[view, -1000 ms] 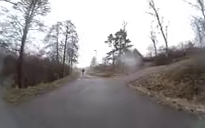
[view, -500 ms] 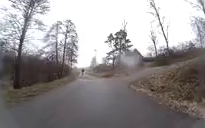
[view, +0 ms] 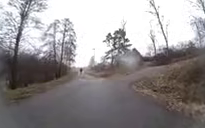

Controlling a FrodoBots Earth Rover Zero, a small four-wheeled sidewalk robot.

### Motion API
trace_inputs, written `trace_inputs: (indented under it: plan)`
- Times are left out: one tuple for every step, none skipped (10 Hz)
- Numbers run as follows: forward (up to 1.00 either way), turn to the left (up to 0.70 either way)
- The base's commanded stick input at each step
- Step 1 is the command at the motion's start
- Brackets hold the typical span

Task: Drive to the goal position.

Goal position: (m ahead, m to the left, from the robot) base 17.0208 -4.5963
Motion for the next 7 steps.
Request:
trace_inputs:
  plan:
    - [0.70, 0.00]
    - [0.70, 0.00]
    - [0.70, 0.00]
    - [0.70, 0.00]
    - [0.70, 0.00]
    - [0.70, 0.00]
    - [0.70, 0.00]
